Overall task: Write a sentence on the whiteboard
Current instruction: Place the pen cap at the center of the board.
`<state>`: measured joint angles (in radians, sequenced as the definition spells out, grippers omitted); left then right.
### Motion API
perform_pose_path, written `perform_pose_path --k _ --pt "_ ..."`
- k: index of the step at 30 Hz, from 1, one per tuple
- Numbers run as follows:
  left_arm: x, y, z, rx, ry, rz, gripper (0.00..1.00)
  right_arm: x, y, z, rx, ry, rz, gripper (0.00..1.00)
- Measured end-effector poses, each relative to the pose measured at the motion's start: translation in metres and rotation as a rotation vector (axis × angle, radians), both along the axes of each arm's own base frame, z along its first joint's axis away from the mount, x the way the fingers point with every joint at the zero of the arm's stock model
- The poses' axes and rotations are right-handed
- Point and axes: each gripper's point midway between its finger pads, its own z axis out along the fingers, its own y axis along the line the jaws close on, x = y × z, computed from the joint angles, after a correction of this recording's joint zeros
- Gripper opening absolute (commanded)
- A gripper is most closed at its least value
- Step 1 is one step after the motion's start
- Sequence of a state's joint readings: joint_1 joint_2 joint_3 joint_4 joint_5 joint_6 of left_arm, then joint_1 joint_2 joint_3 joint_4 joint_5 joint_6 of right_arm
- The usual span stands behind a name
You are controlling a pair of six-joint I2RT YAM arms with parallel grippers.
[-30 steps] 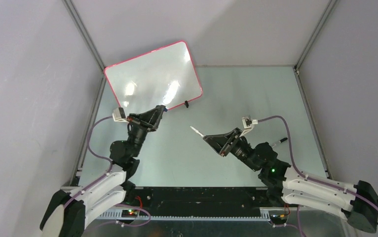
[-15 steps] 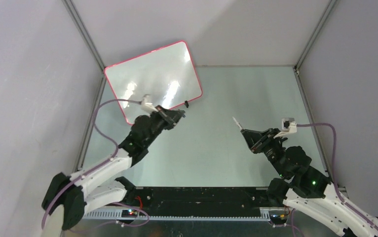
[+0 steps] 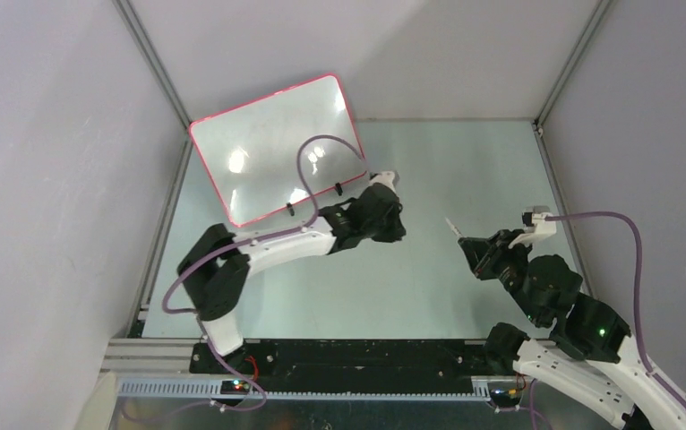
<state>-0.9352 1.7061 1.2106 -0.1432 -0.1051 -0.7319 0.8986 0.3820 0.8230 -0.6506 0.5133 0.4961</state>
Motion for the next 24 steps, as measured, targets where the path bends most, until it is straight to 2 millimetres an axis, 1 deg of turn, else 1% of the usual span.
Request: perform_pose_path --k 3,5,7,10,12,15,17,18,19,20,21,22,23,24 --pt "-0.006 -0.016 -0.019 0.070 0.050 -0.042 0.00 -0.005 -0.004 -0.004 -0.011 0.011 0.008 0.00" --pt "-0.011 -0.022 -0.035 0.112 0.086 -0.068 0.00 -0.008 -0.006 -0.005 -0.009 0.012 0.015 0.00" --pt "-0.016 -0.025 -0.049 0.152 0.116 -0.082 0.00 -0.012 -0.008 -0.006 -0.008 0.015 0.022 0.00" --pt "-0.026 -0.025 -0.069 0.207 0.155 -0.099 0.00 -0.015 -0.011 -0.009 -0.008 0.022 0.027 0.00" --pt "-0.034 -0.025 -0.079 0.235 0.173 -0.113 0.00 -0.016 -0.011 -0.010 -0.009 0.028 0.030 0.00" --pt "-0.043 -0.027 -0.088 0.261 0.188 -0.129 0.00 -0.017 -0.011 -0.012 -0.007 0.037 0.036 0.00" --pt "-0.045 -0.028 -0.092 0.269 0.193 -0.135 0.04 -0.019 -0.010 -0.013 -0.003 0.043 0.039 0.00" --pt "-0.046 -0.029 -0.095 0.274 0.195 -0.138 0.12 -0.019 -0.010 -0.013 -0.002 0.044 0.040 0.00" --pt "-0.048 -0.030 -0.096 0.277 0.197 -0.141 0.27 -0.019 -0.010 -0.013 -0.001 0.045 0.040 0.00" --pt "-0.049 -0.030 -0.098 0.281 0.199 -0.143 0.35 -0.019 -0.010 -0.013 0.000 0.045 0.040 0.00" --pt "-0.049 -0.029 -0.100 0.288 0.198 -0.148 0.49 -0.019 -0.010 -0.013 0.000 0.045 0.041 0.00" --pt "-0.050 -0.029 -0.100 0.292 0.199 -0.149 0.55 -0.019 -0.010 -0.013 0.000 0.045 0.042 0.00" --pt "-0.051 -0.028 -0.101 0.299 0.198 -0.152 0.65 -0.019 -0.009 -0.013 0.000 0.046 0.044 0.00" --pt "-0.051 -0.028 -0.101 0.301 0.197 -0.153 0.70 -0.020 -0.009 -0.013 0.000 0.047 0.046 0.00"
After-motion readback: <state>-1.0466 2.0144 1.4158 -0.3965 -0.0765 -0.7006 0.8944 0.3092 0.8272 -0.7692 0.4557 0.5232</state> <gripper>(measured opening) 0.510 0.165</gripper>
